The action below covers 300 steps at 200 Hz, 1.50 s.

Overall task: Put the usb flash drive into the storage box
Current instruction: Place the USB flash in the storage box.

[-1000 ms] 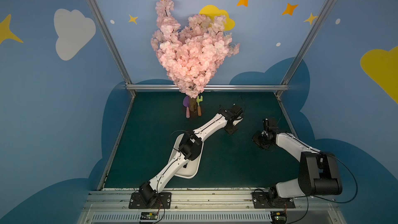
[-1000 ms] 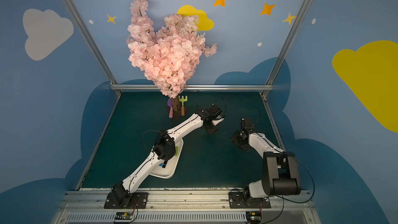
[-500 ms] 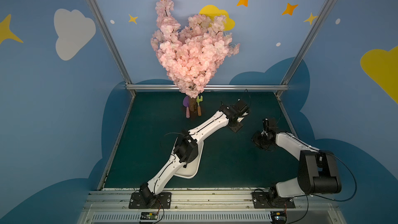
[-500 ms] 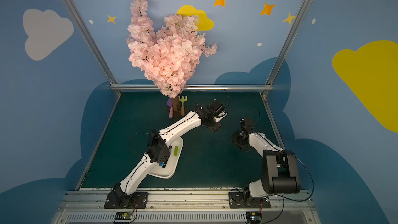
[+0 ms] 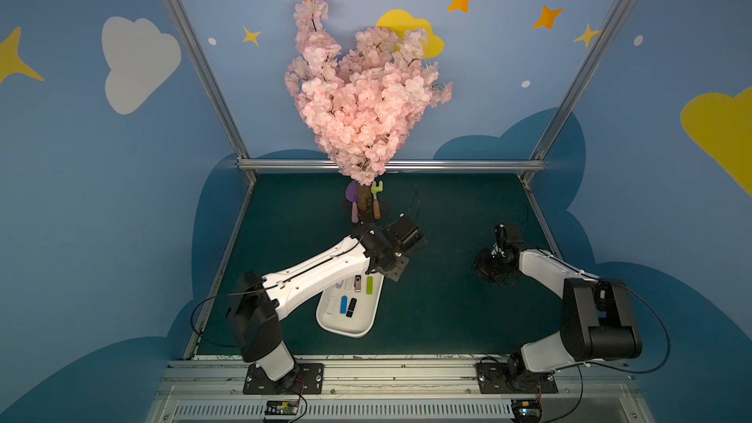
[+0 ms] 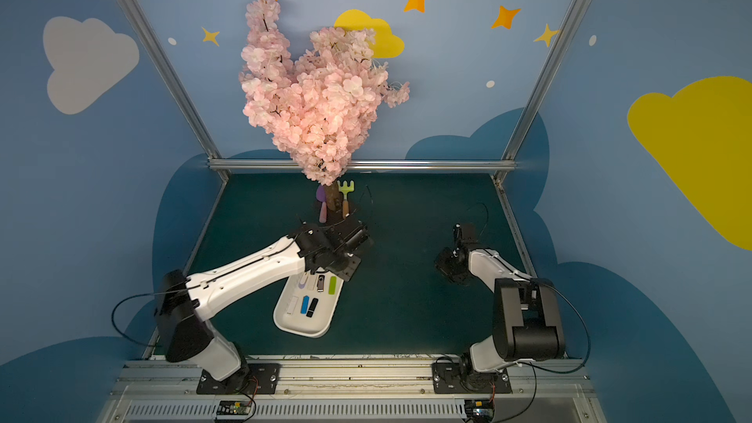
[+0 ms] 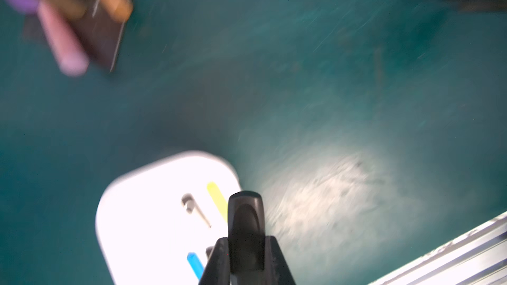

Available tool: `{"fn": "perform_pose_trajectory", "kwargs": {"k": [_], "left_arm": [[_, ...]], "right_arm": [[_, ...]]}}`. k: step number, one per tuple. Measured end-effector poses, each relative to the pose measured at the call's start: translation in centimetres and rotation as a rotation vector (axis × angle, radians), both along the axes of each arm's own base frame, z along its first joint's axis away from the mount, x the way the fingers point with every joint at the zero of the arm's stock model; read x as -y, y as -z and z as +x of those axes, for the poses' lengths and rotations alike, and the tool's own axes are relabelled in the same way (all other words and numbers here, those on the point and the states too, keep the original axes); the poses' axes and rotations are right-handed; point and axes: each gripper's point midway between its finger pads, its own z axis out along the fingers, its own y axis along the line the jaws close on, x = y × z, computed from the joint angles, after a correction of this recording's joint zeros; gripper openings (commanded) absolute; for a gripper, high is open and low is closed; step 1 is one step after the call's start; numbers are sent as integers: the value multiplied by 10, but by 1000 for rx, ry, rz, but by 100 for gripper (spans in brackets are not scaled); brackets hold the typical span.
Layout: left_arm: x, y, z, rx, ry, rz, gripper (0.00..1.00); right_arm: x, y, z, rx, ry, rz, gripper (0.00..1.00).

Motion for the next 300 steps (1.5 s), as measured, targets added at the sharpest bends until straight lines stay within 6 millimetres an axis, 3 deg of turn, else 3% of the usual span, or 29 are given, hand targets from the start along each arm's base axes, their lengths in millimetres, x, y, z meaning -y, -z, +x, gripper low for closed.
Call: {"fn": "perform_pose_trajectory", "kwargs": {"k": [38,76,106,153,228,278,300], "left_arm": [[-65,0,-42,26,-142,-69,14],[-90,32,-58,-29,-251,-68,14],[-85,68,-64,-120,-283,-45,14],[-57,99,-58,-210,-287,-53,13],[-45,125,-59,-262,-315,-70,14],[-54,141,-67,-288,-340,-36,14],[-57,144,-70,-292,-343,-29,20]], "right_arm": [[-2,0,1,2,-4,11,35],[-4,3,0,-11,-8,20,34],[-4,5,0,-17,-8,21,35],[-4,4,4,-13,-9,22,35],[-5,6,5,-23,-14,25,35],[-7,6,7,-25,-17,33,36],[-7,6,7,-25,-18,36,36]]}}
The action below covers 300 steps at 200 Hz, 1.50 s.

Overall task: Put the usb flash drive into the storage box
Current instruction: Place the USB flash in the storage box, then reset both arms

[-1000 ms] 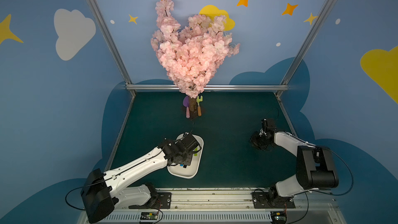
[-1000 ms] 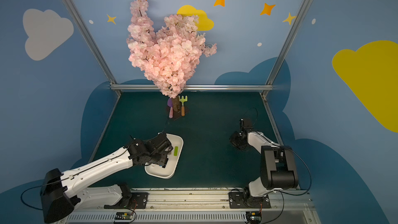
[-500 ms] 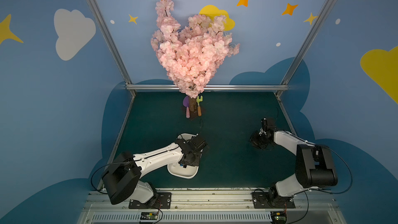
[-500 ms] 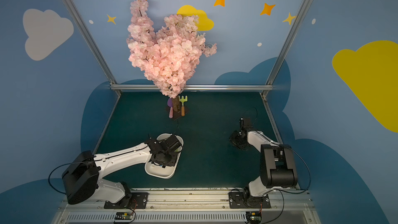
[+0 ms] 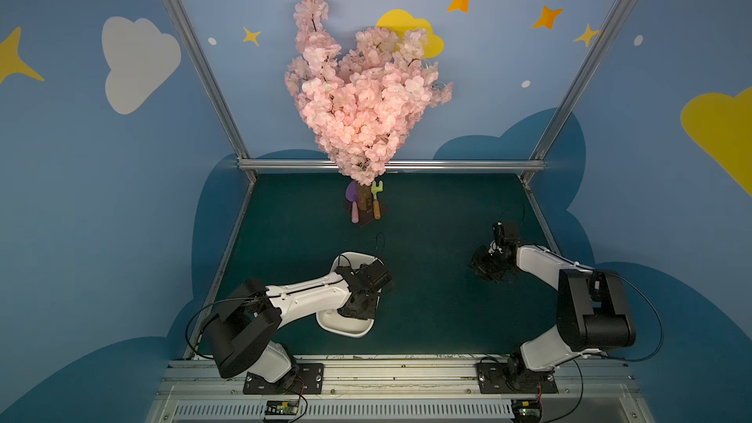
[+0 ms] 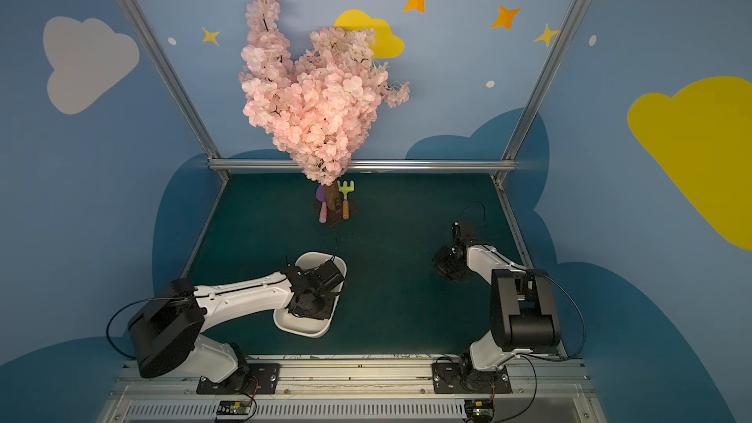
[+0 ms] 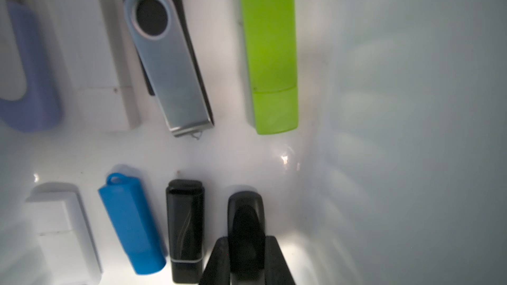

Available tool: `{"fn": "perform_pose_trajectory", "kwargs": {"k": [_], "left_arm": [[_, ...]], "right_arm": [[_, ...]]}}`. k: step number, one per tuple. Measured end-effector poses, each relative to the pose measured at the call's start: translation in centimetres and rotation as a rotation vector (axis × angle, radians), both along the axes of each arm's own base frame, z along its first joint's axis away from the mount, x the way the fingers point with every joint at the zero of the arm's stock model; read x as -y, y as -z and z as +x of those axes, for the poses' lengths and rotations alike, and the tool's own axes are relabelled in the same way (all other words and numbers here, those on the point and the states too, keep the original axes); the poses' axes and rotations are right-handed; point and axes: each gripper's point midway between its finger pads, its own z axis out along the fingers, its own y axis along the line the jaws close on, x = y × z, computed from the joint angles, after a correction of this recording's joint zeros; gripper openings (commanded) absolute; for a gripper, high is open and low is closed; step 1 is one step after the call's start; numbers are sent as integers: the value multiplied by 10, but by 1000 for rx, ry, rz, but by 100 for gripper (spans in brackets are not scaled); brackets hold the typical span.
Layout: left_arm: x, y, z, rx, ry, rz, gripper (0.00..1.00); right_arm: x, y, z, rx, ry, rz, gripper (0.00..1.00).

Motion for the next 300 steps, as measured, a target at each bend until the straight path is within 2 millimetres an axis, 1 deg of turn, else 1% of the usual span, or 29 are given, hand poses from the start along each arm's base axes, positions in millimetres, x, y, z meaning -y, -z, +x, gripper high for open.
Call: {"fn": "perform_pose_trajectory", "kwargs": {"k": [32,56,81,101,115,130,143,161,174,186,196,206,216,233,250,264,275,288,300], "left_arm": [[1,0,0,2,2,-2,36],[1,0,1,3,2,-2,45],[3,-5,3,10,10,-5,48],[7,-15,6,27,17,-18,48],[11,-25,10,48,23,-37,49],[14,-43,15,91,29,-70,51],[16,-65,19,145,36,-117,56],[13,-104,30,266,24,-192,62],[-1,-130,42,363,-19,-229,64],[-21,-149,56,449,-90,-252,66],[-41,-158,67,508,-158,-250,66],[-68,-163,78,567,-242,-227,67],[-92,-162,86,605,-316,-195,67],[-133,-158,96,673,-446,-144,67],[-166,-149,103,739,-546,-93,72],[-184,-141,108,799,-574,-37,83],[-195,-133,112,838,-580,23,85],[-206,-121,117,878,-573,92,90],[-213,-109,121,905,-562,139,93]], "right_arm": [[0,0,0,0,0,0,36],[0,0,0,0,0,0,36],[-1,0,0,-1,-2,0,36],[-1,1,0,-2,-3,0,36],[-1,1,0,-3,-6,-1,36],[-2,0,0,-2,-16,-4,36],[-3,-3,3,9,-30,-17,36],[-5,-9,7,35,-58,-48,36],[-8,-17,8,60,-86,-78,37],[-10,-26,10,94,-106,-108,39],[-10,-35,13,125,-120,-135,39],[-9,-46,15,164,-130,-162,40],[-7,-57,16,200,-136,-190,41],[2,-78,17,272,-126,-254,42],[13,-102,20,367,-114,-333,45],[23,-120,20,469,-112,-410,48],[30,-130,18,541,-113,-467,48],[39,-135,16,608,-119,-541,48],[47,-131,14,649,-134,-608,50]]}}
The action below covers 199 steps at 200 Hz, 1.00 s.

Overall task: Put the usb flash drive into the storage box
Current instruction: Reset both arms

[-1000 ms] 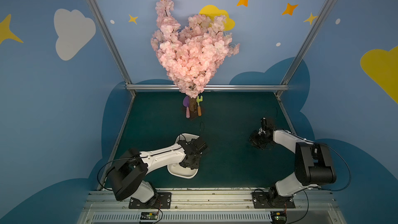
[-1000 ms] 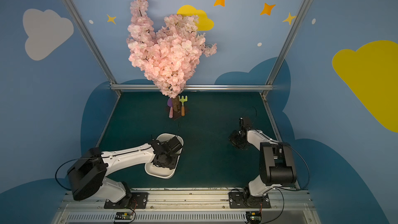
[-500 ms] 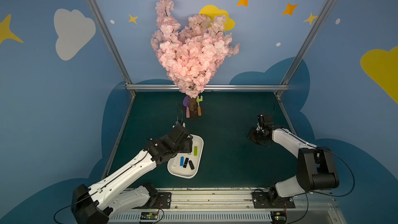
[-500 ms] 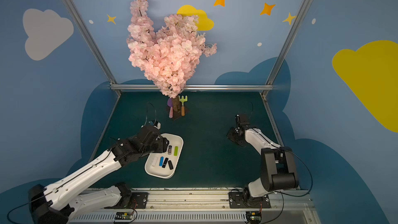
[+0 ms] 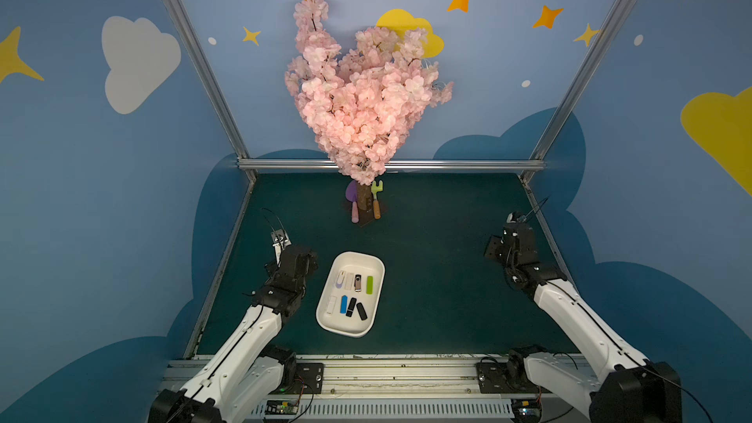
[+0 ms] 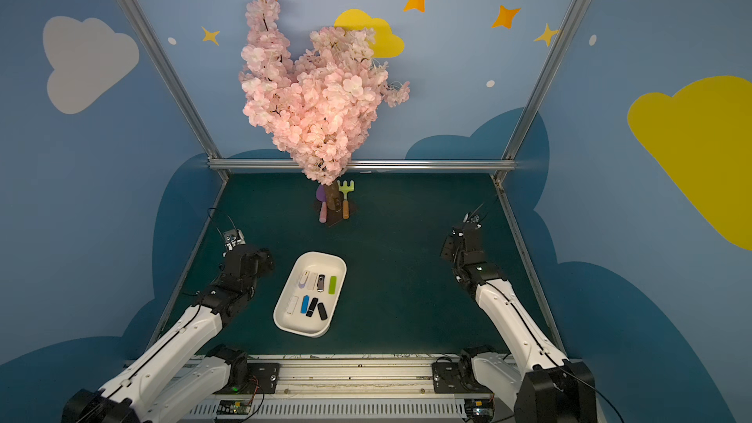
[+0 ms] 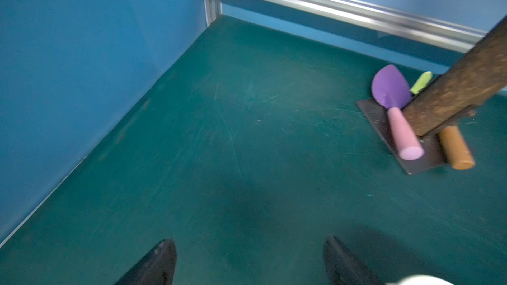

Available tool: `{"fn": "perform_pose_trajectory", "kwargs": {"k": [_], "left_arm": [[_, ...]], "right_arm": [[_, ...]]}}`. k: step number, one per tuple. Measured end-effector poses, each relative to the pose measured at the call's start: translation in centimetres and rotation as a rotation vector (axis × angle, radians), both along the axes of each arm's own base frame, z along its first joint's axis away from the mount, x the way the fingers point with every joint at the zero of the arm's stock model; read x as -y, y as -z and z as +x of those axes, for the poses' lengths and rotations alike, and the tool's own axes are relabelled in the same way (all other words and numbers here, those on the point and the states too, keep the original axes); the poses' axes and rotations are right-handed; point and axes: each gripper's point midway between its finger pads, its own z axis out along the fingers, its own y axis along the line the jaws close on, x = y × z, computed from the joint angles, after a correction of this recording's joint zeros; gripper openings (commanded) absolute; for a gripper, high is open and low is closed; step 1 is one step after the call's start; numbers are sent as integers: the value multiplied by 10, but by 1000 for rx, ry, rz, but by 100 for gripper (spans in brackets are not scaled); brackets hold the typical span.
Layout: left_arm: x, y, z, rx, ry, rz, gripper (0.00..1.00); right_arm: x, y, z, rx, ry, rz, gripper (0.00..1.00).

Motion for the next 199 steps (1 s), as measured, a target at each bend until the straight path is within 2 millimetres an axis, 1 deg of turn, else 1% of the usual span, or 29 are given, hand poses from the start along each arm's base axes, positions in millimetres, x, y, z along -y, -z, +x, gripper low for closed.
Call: {"fn": "perform_pose_trajectory", "kwargs": {"k": [15,36,46,61,73,86,100,103,104,105,106,109,126,136,143,145,146,147,148,149,151,164,174,185,199], "left_arm": [[-9,17,4,-3,2,53,93],[-25,37,13,-15,4,88,93],[-32,44,21,-14,-3,89,93],[-40,54,34,-6,0,92,94],[-39,60,46,8,28,84,93],[-34,69,61,-7,79,73,91],[-25,69,75,-3,147,64,89],[-23,66,78,10,164,63,88],[-22,66,78,13,168,63,90],[-21,65,79,19,175,63,95],[-20,64,80,21,179,63,98],[-18,62,82,33,193,63,100],[2,55,87,96,306,68,100],[11,57,83,105,356,71,100],[16,60,81,99,383,71,100],[17,61,81,97,388,68,100],[17,61,81,96,389,69,100],[17,62,80,94,392,69,100],[17,62,80,93,393,68,100],[18,62,80,92,395,68,100],[18,62,81,93,398,66,100],[18,60,86,92,407,56,100],[15,55,92,106,408,50,100],[13,49,96,122,405,48,100],[12,48,97,127,409,44,100]], "right_arm": [[10,13,-2,29,9,-77,51],[26,41,-4,6,33,-156,50],[30,52,-1,-14,37,-186,50],[34,62,6,-7,47,-205,49],[34,67,10,12,45,-223,48],[36,67,15,50,43,-244,49],[37,65,22,104,40,-251,46],[37,66,23,113,39,-253,48],[37,66,23,114,39,-253,49],[37,67,24,116,38,-253,51],[37,67,24,117,38,-253,52],[37,68,26,118,31,-256,54],[29,79,35,112,-37,-261,59],[27,84,43,121,-59,-256,63],[24,89,48,116,-82,-241,70],[24,91,49,114,-87,-235,73],[24,91,49,112,-89,-233,79],[24,92,50,110,-91,-232,88],[24,92,50,109,-95,-228,93],[24,93,51,109,-96,-226,96],[24,94,51,105,-101,-225,98],[27,92,55,92,-110,-199,98],[29,83,61,107,-111,-192,98],[27,74,65,135,-120,-182,98],[24,70,67,143,-135,-176,98]]}}
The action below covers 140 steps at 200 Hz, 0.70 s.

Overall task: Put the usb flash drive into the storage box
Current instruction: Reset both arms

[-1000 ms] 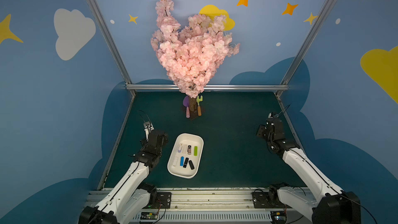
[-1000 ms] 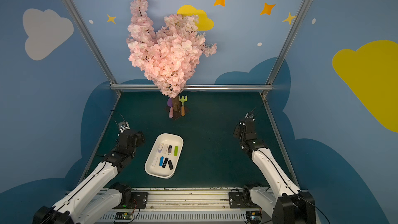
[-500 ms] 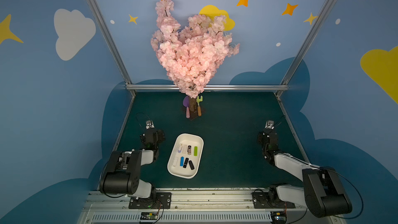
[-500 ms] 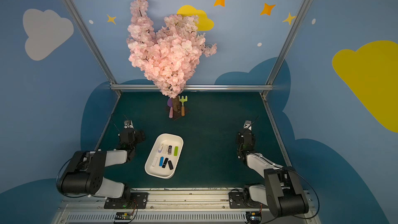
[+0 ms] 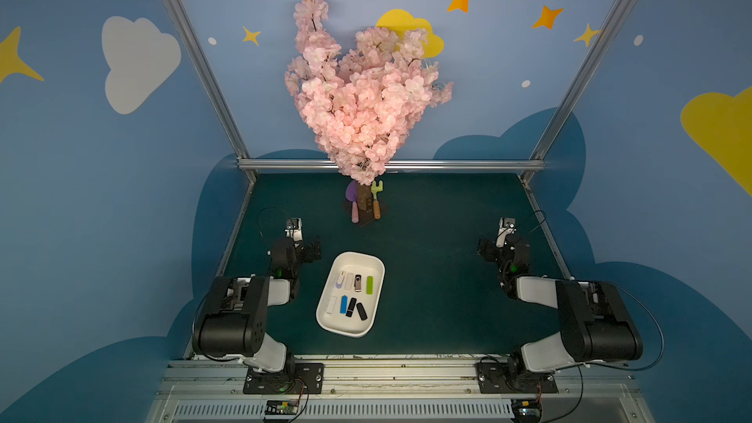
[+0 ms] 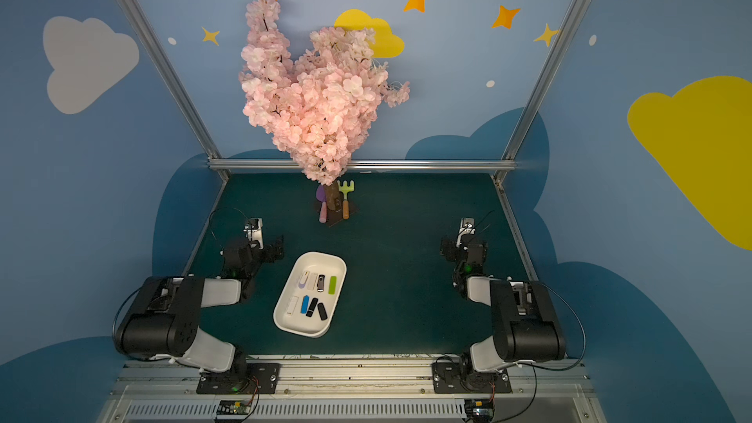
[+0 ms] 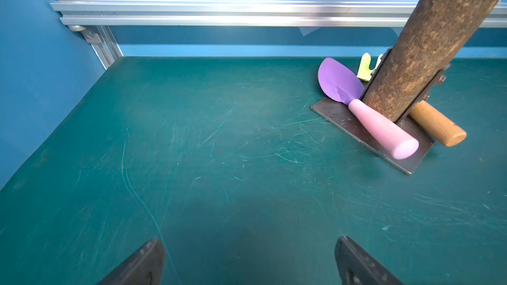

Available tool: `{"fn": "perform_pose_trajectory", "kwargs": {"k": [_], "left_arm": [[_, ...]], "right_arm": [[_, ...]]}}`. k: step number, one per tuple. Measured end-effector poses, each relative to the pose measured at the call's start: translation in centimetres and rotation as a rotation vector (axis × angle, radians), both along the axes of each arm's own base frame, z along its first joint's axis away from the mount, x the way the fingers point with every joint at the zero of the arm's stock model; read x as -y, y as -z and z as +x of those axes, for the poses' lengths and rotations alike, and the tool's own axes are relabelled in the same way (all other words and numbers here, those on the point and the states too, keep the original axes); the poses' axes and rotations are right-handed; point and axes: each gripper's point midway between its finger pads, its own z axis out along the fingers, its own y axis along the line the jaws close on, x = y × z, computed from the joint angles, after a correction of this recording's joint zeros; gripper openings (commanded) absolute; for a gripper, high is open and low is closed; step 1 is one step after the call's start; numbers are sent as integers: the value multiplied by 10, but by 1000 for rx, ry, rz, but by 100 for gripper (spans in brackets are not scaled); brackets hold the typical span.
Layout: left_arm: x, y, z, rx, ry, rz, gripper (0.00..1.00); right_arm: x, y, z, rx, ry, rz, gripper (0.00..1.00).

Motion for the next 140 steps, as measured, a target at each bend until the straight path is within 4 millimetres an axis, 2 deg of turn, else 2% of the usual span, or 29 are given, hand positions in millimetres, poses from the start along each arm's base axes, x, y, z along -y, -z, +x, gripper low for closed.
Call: {"fn": "perform_pose_trajectory", "kwargs": {"k": [140], "left_arm": [[4,5,-2,-21,22,-10,100]], "right_arm": [[-5,10,-4,-47,-30,8,98]]}}
